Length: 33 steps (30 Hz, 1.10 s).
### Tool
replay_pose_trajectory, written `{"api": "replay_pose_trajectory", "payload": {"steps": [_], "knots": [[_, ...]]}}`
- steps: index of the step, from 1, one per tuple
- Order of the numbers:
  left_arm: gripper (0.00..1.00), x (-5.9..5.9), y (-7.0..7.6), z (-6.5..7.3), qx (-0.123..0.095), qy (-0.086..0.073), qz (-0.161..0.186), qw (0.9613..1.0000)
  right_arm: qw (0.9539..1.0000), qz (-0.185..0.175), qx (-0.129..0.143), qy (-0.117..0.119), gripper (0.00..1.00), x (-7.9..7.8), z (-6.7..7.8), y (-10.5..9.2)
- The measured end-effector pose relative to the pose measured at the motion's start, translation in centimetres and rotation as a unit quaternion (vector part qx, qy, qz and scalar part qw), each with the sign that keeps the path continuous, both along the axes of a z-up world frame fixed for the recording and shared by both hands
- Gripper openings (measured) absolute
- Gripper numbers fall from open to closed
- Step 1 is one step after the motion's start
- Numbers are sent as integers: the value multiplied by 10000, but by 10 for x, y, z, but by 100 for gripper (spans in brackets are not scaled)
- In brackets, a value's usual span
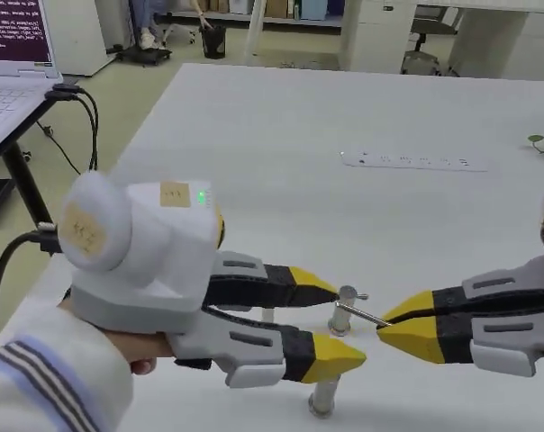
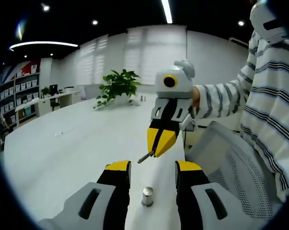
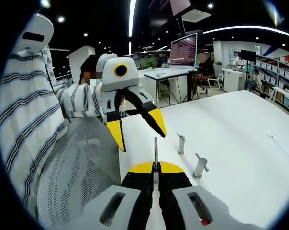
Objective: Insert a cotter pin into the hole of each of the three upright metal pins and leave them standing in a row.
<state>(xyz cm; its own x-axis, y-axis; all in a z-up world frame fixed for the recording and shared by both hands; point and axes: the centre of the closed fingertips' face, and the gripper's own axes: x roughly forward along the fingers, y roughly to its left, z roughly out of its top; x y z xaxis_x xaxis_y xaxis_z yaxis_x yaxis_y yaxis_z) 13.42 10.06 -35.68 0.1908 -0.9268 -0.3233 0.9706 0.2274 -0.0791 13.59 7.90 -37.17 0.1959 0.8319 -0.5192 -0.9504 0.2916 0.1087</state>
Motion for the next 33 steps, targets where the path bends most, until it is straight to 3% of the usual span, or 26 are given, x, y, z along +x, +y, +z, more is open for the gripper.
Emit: {"api": "replay_pose_trajectory", "payload": {"steps": [3,8,16,22,30,33], "knots": [[37,-1,3,-11,254,58,15,9997,9998,-17,-194,-16,0,-1,-9,-5],[41,-2,7,-35,768,24,-17,9970,9991,-9,-420,26,0,-4,-25,-9],[40,-1,7,-59,1185,6,-126,9929,9971,38,-762,32,0,-10,-43,-16],[35,4,3,-66,1278,-25,-194,9916,9947,103,-1023,79,0,-12,-55,-20],[29,1,-6,-78,1459,-75,-429,9883,9925,218,-1197,144,0,-15,-63,-18],[27,4,-6,-81,1558,-245,-460,9864,9922,227,-1210,176,0,-15,-65,-17]]}}
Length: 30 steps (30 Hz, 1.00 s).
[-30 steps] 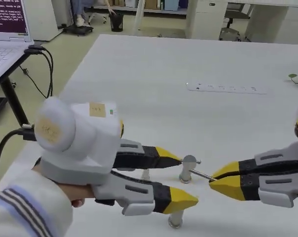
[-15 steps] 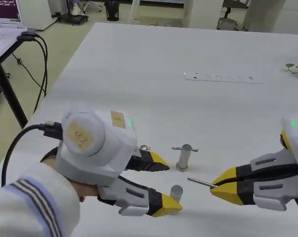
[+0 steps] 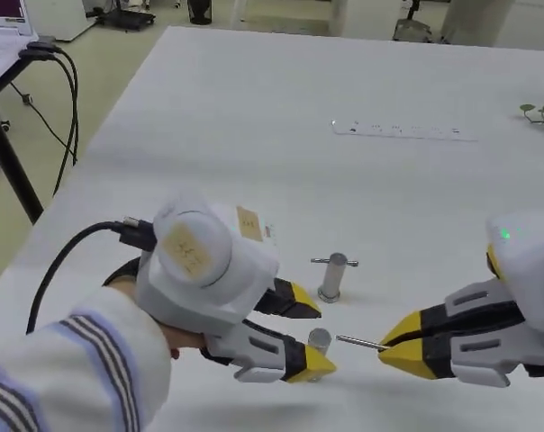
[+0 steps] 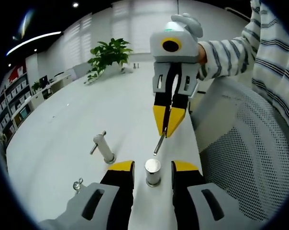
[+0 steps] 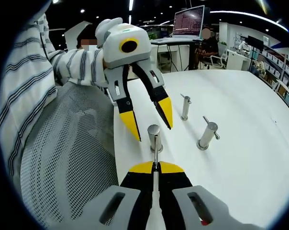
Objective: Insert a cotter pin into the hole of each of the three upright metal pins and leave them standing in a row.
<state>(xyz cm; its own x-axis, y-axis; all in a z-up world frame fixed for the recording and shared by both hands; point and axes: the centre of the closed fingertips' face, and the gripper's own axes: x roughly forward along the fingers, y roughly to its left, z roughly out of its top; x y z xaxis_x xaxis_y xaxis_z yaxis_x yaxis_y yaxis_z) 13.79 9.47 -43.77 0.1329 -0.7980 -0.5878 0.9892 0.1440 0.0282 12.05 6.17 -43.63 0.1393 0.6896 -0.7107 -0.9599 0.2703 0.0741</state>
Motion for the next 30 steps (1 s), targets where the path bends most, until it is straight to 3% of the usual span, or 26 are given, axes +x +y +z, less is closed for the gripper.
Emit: {"api": "replay_pose_trajectory", "payload": {"steps": [9,16,20,23,30], "knots": [[10,-2,0,-5,99,24,-231,9997,9999,102,-127,-4,0,2,-4,1],[9,-1,1,-5,71,65,-234,9997,9997,190,-130,11,0,3,-6,4],[9,-2,1,-5,85,-46,-336,9994,9995,271,-180,-47,0,4,-5,5],[9,-1,1,-5,62,58,-257,9996,9991,341,-223,-87,0,5,-6,6],[9,-1,1,-5,31,79,-186,9998,9971,598,-342,-315,0,8,-7,7]]}}
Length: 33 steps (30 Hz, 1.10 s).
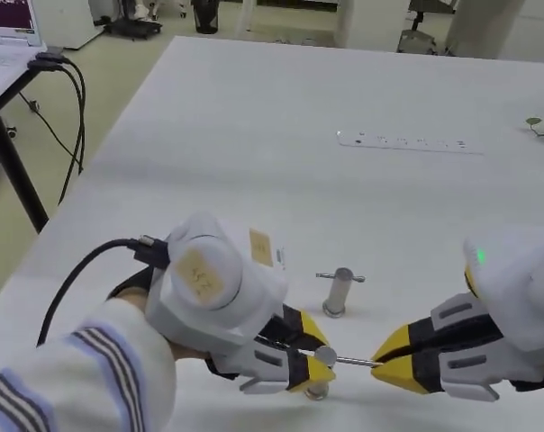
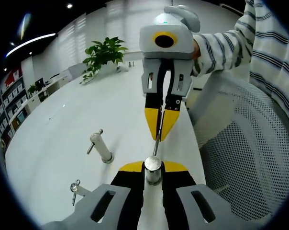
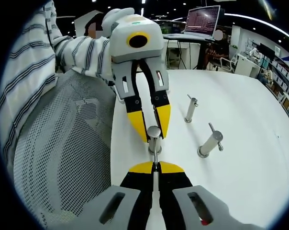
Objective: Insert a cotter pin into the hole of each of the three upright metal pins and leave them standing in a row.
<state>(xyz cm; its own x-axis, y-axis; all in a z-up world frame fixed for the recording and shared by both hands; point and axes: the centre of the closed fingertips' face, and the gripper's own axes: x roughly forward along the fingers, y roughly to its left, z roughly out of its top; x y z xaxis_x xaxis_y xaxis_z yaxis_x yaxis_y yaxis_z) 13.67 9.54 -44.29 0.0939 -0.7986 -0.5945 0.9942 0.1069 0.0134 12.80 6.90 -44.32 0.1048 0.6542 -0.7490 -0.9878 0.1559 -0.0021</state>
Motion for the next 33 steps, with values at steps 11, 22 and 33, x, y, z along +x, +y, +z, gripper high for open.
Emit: {"api": "replay_pose_trajectory", "payload": {"steps": [11,22,33], "knots": [[9,0,0,0,-19,46,82,10000,9998,175,97,37,0,3,-3,3],[9,-1,-1,0,-41,48,60,10000,9993,360,102,27,0,3,-4,15],[9,-2,-3,0,-63,104,56,9999,9987,496,139,62,0,2,-4,26]]}}
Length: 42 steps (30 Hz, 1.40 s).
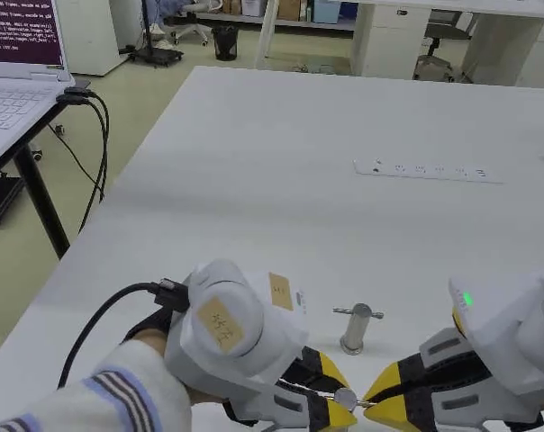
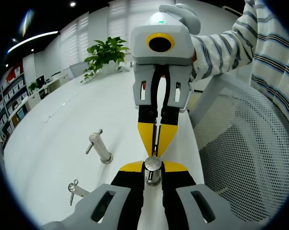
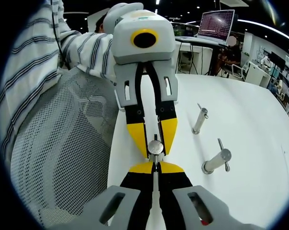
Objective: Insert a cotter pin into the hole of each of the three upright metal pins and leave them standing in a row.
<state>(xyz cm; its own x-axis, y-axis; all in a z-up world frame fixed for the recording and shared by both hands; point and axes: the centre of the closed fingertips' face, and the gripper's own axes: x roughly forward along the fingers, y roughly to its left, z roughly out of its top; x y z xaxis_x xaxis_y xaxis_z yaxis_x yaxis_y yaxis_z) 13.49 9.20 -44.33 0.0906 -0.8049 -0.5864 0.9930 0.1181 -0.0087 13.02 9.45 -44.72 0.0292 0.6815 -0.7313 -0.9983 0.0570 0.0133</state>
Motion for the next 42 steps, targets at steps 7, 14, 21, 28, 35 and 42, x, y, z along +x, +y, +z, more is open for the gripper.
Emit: {"api": "replay_pose_trajectory", "payload": {"steps": [7,14,21,28,35,42], "knots": [[9,-1,-1,0,-1,-17,-40,10000,9999,110,-15,18,0,2,0,4],[9,0,-1,0,-42,12,16,10000,9998,174,2,-64,0,1,0,3],[9,0,0,0,-14,-36,-3,10000,9997,188,-39,-126,1,0,-1,4],[10,0,1,0,-94,122,134,9998,9998,69,20,-209,8,3,1,3],[16,-5,9,6,-227,249,206,9992,9998,-41,68,-186,21,2,2,2],[54,-18,25,8,-193,145,182,9995,9996,-198,56,-167,33,2,-2,1]]}}
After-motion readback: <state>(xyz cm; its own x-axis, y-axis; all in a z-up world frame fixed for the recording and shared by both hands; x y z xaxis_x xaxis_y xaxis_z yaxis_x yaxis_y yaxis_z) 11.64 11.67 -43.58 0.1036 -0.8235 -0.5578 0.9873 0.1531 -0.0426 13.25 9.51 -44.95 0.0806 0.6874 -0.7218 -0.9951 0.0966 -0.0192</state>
